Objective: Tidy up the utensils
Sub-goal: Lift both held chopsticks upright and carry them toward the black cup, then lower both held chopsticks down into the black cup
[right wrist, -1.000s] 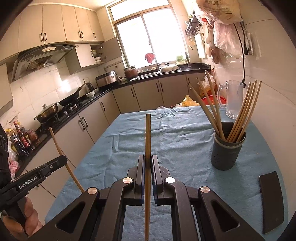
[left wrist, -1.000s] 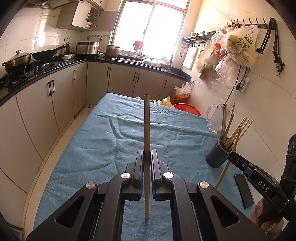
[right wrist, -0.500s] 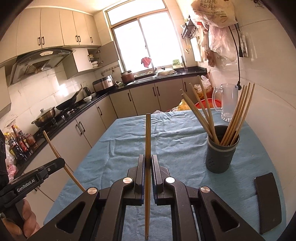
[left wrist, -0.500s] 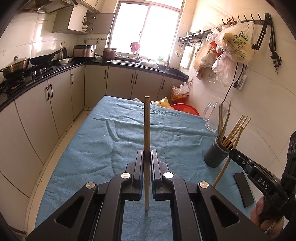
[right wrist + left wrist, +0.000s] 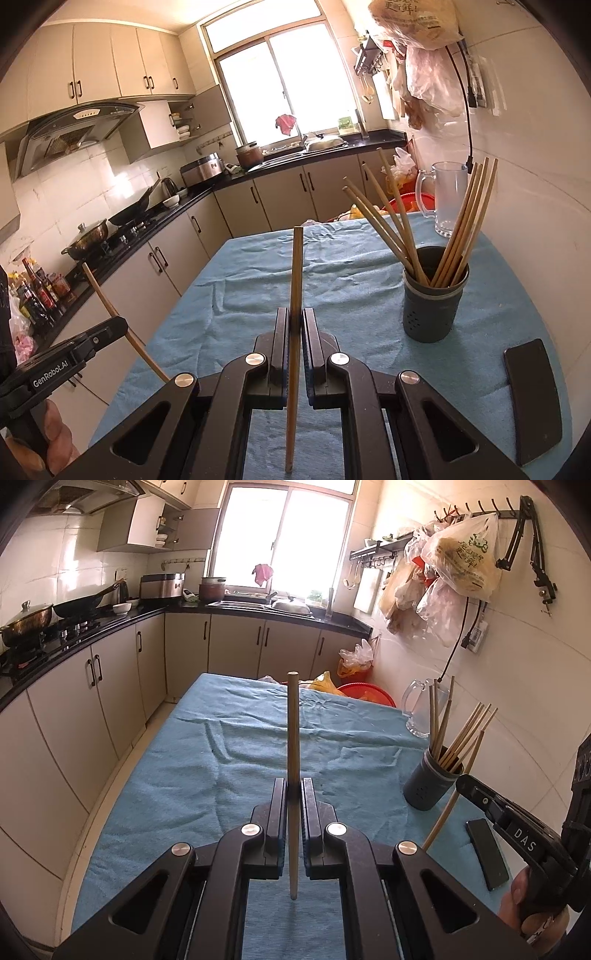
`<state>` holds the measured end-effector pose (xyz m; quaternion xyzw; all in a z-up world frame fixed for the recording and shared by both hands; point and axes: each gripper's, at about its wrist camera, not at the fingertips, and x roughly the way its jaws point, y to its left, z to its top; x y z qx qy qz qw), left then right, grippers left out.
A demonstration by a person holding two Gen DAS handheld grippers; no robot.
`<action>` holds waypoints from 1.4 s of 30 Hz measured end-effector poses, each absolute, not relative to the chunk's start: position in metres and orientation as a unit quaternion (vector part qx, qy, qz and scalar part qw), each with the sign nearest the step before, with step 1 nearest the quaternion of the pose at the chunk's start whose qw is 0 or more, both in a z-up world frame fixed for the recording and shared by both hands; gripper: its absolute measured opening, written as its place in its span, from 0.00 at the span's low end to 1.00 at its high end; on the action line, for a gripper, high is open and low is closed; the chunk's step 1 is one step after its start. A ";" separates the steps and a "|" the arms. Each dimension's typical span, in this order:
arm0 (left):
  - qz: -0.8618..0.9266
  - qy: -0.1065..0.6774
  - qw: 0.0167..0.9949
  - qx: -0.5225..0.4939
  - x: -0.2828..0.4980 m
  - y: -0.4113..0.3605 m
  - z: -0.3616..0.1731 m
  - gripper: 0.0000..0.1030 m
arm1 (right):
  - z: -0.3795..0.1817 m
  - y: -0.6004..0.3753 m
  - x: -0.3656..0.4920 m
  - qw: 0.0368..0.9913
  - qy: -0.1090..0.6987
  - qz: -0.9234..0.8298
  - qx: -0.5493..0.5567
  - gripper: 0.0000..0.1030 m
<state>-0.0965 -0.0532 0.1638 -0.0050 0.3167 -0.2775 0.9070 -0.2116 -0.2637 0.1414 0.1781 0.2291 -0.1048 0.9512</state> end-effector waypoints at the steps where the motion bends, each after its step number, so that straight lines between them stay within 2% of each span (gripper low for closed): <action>1: -0.278 0.316 0.907 -0.004 -0.097 -0.054 0.164 0.06 | 0.142 -0.264 -0.212 0.951 0.228 -0.105 0.179 0.07; 42: -0.317 0.293 0.898 0.087 -0.154 -0.153 0.187 0.06 | 0.137 -0.352 -0.296 0.938 0.165 -0.151 0.264 0.07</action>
